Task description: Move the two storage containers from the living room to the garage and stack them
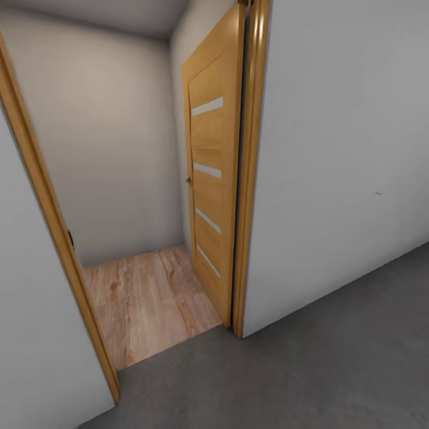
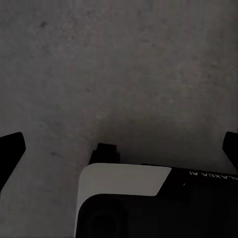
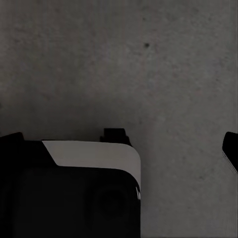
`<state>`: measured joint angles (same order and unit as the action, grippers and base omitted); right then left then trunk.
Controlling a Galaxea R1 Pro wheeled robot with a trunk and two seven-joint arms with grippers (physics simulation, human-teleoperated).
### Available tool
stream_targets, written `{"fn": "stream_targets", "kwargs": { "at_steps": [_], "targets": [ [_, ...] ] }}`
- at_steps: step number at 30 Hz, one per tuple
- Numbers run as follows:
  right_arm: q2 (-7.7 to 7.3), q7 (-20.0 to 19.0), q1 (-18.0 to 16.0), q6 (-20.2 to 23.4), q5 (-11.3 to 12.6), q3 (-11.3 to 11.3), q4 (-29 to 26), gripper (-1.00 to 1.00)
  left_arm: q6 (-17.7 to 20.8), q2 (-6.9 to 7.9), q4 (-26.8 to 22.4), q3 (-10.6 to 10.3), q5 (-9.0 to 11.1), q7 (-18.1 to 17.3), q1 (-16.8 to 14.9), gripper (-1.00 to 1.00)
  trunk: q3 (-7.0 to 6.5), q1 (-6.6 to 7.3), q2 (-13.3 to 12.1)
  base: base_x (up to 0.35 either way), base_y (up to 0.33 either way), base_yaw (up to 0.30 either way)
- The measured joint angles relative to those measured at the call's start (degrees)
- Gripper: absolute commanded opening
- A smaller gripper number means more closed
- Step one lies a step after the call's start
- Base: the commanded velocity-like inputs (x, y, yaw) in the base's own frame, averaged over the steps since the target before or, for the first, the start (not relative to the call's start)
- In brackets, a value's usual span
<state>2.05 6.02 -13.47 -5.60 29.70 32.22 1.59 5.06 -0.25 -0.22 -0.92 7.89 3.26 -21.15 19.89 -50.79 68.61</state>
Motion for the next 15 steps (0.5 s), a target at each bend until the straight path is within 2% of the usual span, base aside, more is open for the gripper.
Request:
{"fn": "stream_targets", "kwargs": {
  "at_steps": [3, 8, 15],
  "targets": [
    [0.01, 0.00, 0.00, 0.00, -0.11, 0.00, 0.00, 1.00, 0.06, 0.00, 0.05, 0.01, 0.02, 0.00, 1.08, 1.00, 0.00, 0.00, 0.00, 0.322, 0.000, 0.000],
    [0.13, 0.00, 0.00, 0.07, -0.40, 0.00, 0.00, 1.00, -1.04, 0.30, 0.01, 0.04, -0.26, 0.07, 6.18, 1.00, 0.01, 0.00, 0.00, 0.322, 0.000, 0.000],
    [0.03, 0.00, 0.00, 0.09, -0.34, 0.00, 0.01, 1.00, -1.16, 0.39, -0.09, 0.06, -0.31, 0.07, 6.82, 1.00, 0.00, 0.00, 0.00, 0.322, 0.000, 0.000]
  ]
}}
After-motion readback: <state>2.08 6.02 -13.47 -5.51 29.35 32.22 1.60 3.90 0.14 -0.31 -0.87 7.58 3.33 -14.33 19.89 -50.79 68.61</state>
